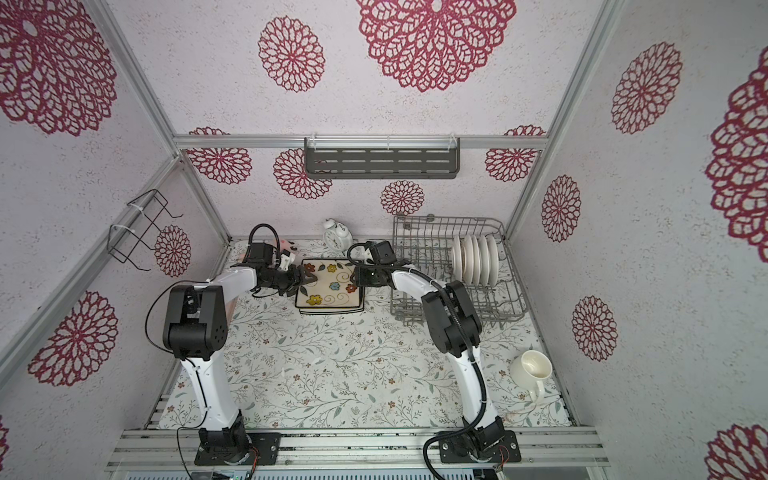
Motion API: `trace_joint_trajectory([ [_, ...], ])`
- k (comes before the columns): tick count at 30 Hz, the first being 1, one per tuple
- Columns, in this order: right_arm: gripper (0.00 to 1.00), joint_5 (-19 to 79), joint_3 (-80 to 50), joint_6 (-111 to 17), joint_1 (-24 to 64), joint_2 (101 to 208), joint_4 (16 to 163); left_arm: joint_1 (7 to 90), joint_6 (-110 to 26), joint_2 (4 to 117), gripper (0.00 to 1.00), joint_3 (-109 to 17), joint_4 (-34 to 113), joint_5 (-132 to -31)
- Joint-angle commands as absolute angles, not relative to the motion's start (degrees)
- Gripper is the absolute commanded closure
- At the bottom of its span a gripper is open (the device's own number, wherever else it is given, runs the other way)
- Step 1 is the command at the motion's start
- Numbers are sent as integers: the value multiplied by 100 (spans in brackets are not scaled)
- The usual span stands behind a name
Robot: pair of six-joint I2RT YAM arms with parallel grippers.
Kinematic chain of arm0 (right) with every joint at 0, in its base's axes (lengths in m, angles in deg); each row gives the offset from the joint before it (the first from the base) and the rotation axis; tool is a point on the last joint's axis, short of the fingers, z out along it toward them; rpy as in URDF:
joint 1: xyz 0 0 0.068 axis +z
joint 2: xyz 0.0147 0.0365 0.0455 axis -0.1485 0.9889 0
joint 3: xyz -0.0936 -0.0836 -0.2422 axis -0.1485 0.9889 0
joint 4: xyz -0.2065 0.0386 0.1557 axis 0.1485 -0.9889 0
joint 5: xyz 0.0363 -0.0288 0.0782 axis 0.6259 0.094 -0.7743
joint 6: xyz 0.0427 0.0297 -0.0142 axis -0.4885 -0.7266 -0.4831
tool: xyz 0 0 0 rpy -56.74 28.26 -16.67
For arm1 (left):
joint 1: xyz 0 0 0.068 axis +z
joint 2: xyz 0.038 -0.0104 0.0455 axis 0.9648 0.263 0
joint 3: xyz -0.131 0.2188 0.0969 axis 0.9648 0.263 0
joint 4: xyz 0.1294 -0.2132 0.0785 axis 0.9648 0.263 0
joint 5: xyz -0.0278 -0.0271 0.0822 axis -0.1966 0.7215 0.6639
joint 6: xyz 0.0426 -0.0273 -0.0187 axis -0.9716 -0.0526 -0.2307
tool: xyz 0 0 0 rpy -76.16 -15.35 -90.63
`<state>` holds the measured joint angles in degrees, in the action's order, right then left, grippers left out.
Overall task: Unload the plates from the dish rack
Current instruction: 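Press the flower plate flat on the stack with both grippers and align it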
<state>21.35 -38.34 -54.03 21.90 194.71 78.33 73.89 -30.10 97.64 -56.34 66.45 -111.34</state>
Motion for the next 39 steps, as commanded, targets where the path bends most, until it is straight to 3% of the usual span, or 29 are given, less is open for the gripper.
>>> trace_joint_trajectory([
  [1,47,2046,-3951,-5393,2178,19379,7877,7423,-3146,10035,36,-5619,7047,-10635],
  [19,47,2012,-3951,-5422,2173,19435,7901,7306,-3521,9815,31,-5988,7800,-9805],
  [39,47,1934,-3772,-5501,2178,19505,8087,7035,-3821,9818,49,-6467,8631,-9258],
])
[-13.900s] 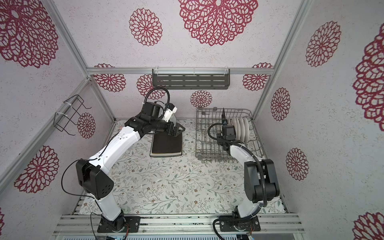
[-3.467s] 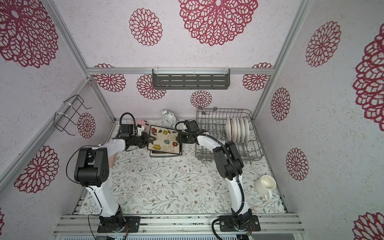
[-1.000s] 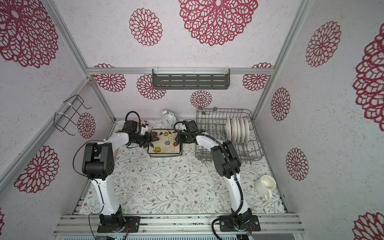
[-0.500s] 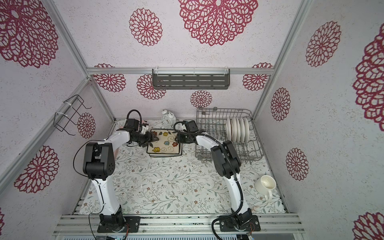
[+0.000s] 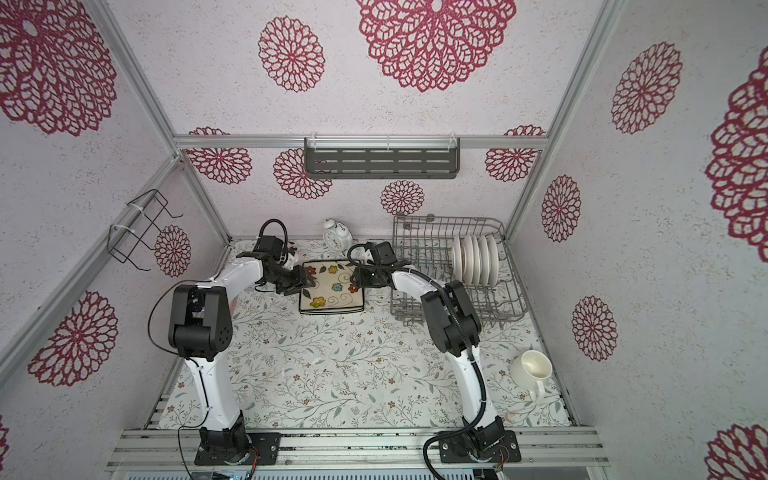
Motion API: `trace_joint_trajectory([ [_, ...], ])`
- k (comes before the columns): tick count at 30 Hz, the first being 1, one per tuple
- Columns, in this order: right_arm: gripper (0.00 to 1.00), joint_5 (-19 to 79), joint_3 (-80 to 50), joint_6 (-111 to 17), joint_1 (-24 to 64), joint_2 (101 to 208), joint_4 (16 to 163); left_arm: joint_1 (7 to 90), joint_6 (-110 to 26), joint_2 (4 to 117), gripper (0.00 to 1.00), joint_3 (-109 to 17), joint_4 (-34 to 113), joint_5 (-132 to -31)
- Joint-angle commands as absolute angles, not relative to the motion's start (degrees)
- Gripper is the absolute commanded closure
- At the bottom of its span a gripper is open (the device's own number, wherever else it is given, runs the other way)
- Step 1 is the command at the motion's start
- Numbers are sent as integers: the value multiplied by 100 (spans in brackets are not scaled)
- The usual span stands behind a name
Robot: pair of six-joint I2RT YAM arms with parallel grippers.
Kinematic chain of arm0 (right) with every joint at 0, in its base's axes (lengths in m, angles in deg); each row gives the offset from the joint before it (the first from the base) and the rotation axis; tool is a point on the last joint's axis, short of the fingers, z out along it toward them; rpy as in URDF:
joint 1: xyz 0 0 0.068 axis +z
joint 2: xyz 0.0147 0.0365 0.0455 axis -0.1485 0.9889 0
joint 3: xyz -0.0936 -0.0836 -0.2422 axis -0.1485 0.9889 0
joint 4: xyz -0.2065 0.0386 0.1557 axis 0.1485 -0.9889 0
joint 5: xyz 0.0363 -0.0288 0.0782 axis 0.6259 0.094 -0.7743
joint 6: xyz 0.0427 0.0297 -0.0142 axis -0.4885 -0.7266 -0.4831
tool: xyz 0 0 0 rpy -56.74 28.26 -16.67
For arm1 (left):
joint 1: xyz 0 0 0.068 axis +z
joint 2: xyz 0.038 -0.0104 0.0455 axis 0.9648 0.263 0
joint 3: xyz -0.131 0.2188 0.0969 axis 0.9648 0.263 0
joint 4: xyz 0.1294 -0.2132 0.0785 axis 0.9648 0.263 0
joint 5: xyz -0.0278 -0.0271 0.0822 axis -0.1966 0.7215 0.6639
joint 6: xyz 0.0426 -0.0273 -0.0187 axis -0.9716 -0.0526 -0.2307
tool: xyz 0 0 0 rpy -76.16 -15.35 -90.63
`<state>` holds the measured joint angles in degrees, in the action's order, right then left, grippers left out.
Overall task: Unload the plates from the dish rack
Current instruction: 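Press the flower plate flat on the stack with both grippers and align it, then open both grippers and move the right gripper over the rack's white plates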
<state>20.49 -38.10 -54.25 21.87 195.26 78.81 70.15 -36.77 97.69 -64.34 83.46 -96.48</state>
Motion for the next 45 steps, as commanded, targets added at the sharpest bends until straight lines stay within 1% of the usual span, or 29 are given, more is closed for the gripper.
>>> trace_joint_trajectory([
  [1,47,1940,-3751,-5501,2170,19501,8103,7037,-3824,9818,49,-6480,8646,-9236],
  [7,48,1924,-3661,-5501,2164,19455,8150,6985,-3860,9809,47,-6592,8772,-8980],
  [11,52,1915,-3582,-5560,2165,19411,8235,6915,-3895,9781,45,-6740,8869,-8773],
  [14,58,1906,-3535,-5613,2163,19382,8304,6882,-3916,9769,45,-6829,8919,-8694],
  [19,61,1915,-3443,-5676,2165,19316,8368,6860,-3947,9684,45,-6858,8867,-8669],
  [22,61,1919,-3411,-5669,2165,19289,8363,6860,-3966,9677,45,-6832,8842,-8736],
  [23,60,1937,-3414,-5647,2163,19283,8335,6860,-3973,9664,45,-6811,8833,-8774],
  [25,55,1969,-3422,-5609,2165,19254,8280,6850,-3974,9589,45,-6732,8744,-8846],
  [27,47,2009,-3441,-5560,2164,19189,8216,6851,-3965,9437,45,-6634,8627,-8924],
  [28,41,2056,-3432,-5535,2165,19126,8187,6851,-3966,9350,44,-6598,8576,-8958],
  [31,33,2231,-3398,-5445,2162,18925,8090,6848,-3966,9158,44,-6567,8476,-9042],
  [32,32,2280,-3400,-5400,2160,18857,8040,6843,-3966,8889,43,-6573,8461,-9068],
  [37,28,2534,-3330,-5135,2161,18425,7895,6769,-3982,8409,40,-6612,8445,-9030],
  [42,25,2747,-3115,-4622,2192,17682,7833,6635,-4059,7806,36,-6587,8526,-8803],
  [45,21,3420,-3018,-3993,2226,16992,7448,6443,-4114,7211,30,-6343,8311,-8513],
])
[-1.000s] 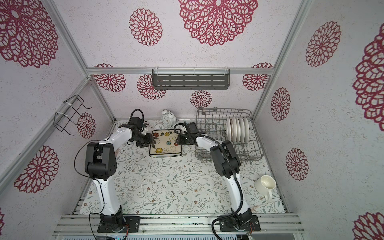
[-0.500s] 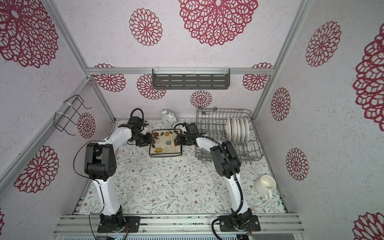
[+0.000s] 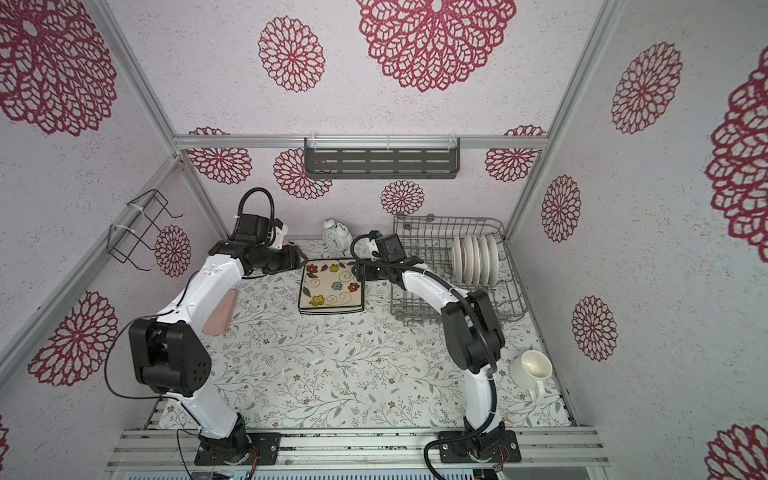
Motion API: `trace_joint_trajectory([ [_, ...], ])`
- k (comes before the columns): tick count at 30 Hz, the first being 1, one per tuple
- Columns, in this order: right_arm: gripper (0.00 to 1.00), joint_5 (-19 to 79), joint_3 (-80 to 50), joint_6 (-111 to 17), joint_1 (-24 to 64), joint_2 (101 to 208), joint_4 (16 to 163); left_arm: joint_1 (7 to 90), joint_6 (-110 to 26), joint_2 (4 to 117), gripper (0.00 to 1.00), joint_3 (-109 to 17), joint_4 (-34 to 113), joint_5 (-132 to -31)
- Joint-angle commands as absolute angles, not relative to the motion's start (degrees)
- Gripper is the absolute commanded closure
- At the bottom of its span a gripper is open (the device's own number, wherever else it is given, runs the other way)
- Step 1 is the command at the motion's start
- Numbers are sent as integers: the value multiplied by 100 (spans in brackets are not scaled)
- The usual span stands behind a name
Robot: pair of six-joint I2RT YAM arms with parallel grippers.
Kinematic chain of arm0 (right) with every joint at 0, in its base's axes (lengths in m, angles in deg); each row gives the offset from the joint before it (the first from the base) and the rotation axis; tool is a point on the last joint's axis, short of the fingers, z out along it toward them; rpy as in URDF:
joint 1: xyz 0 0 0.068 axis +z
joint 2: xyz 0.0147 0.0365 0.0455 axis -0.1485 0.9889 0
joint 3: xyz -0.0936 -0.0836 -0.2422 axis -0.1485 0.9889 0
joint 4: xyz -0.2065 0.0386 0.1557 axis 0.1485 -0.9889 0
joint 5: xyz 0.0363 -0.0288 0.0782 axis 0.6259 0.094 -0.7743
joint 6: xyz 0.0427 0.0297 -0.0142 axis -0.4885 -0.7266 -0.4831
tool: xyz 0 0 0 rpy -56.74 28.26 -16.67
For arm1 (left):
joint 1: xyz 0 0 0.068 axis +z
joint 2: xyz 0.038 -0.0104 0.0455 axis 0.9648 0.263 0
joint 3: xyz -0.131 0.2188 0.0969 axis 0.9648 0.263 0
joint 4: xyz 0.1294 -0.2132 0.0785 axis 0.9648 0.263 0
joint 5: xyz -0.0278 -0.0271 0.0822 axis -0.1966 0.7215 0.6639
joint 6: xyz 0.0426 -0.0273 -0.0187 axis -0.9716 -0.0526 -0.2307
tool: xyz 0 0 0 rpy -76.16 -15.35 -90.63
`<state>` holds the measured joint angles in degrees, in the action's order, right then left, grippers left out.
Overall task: Unload the plates from the dish rack
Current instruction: 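Open both grippers and move the right gripper over the rack's white plates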
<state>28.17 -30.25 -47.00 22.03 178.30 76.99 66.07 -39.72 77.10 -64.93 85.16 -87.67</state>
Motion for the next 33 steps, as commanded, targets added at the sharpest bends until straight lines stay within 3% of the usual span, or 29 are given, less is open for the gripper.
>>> trace_joint_trajectory([
  [1,17,3819,-2881,-3836,2227,16689,7398,6362,-4143,6970,24,-6208,8163,-8431],
  [2,14,4263,-2789,-3695,2208,16402,7329,6306,-4196,6730,18,-6065,8015,-8433],
  [3,8,4610,-2664,-3514,2203,16159,7273,6250,-4202,6543,4,-5975,7899,-8414],
  [4,1,5121,-2528,-3387,2190,15890,7218,6194,-4211,6370,2,-5837,7723,-8375],
  [6,1,5787,-2334,-3207,2069,15483,6977,6084,-4201,6075,3,-5696,7535,-8276],
  [11,2,5962,-1727,-3093,1477,14633,6522,5787,-4299,5798,3,-5696,7576,-8305],
  [21,21,5084,-968,-3085,82,13981,6169,5096,-4465,5866,0,-5839,8079,-8153],
  [33,33,4107,-1323,-3233,-448,14922,6459,4714,-4366,5861,3,-5602,8031,-8497],
])
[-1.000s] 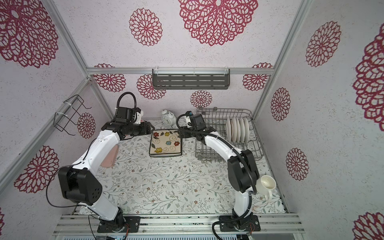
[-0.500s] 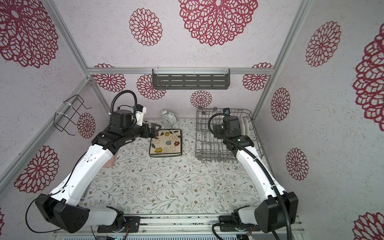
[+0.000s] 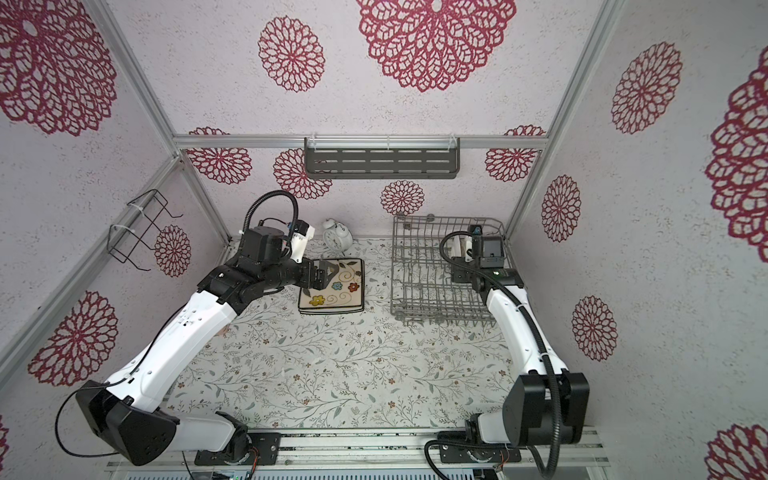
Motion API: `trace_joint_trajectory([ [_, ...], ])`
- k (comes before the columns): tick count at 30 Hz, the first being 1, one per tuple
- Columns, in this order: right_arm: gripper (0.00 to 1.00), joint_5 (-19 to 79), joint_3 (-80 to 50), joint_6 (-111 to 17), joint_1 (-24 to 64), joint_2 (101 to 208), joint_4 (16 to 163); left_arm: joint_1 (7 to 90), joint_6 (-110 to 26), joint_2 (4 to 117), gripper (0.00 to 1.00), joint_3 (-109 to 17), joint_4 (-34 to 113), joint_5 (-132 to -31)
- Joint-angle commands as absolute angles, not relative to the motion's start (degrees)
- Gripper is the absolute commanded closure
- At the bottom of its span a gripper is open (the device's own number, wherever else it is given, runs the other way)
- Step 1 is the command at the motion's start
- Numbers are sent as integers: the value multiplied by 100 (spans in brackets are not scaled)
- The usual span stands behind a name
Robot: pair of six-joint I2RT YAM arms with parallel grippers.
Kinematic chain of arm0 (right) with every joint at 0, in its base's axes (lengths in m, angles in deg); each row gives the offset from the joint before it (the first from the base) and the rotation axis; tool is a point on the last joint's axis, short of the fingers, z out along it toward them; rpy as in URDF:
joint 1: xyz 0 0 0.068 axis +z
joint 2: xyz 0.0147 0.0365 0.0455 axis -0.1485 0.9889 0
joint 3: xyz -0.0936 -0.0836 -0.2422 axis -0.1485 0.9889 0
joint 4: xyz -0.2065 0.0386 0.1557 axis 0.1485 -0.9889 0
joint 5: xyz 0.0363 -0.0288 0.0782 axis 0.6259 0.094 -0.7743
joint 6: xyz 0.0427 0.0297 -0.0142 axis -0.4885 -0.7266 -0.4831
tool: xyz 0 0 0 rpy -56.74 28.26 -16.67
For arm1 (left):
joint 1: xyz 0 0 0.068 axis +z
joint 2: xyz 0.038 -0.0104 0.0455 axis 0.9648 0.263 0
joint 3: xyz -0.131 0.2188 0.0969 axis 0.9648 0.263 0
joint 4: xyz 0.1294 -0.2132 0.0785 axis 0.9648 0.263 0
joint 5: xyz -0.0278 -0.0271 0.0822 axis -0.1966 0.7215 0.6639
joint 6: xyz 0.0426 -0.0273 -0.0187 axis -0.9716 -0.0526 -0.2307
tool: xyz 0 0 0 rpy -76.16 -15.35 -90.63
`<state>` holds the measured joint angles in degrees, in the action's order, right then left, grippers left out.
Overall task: Unload the plates from the dish rack
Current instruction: 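Open both grippers and move the right gripper over the rack's white plates, then lower the right gripper and grasp the nearest white round plate's rim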
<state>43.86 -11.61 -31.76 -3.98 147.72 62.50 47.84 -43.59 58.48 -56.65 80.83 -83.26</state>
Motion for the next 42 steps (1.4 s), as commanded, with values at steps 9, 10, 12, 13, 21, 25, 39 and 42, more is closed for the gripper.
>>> trace_joint_trajectory([
  [9,38,4181,-1518,-3234,-494,15707,7016,4607,-4353,5923,2,-5575,8052,-8564],
  [10,40,4264,-1505,-3236,-494,15772,7100,4593,-4352,5938,2,-5584,8036,-8578],
  [12,40,4374,-1517,-3179,-494,15891,7222,4587,-4364,5959,2,-5583,8018,-8599],
  [13,40,4401,-1527,-3164,-494,15957,7282,4583,-4376,5971,2,-5584,8016,-8597],
  [21,49,4408,-1719,-3104,-494,16519,7467,4558,-4413,6165,1,-5680,8095,-8653],
  [25,51,4498,-1770,-3067,-494,16736,7591,4558,-4457,6237,0,-5755,8143,-8641],
  [39,63,4637,-2336,-2881,-524,17489,7604,4524,-4484,6526,2,-5975,8219,-8656],
  [42,70,4578,-2455,-2861,-544,17637,7567,4528,-4492,6573,3,-6004,8209,-8654],
])
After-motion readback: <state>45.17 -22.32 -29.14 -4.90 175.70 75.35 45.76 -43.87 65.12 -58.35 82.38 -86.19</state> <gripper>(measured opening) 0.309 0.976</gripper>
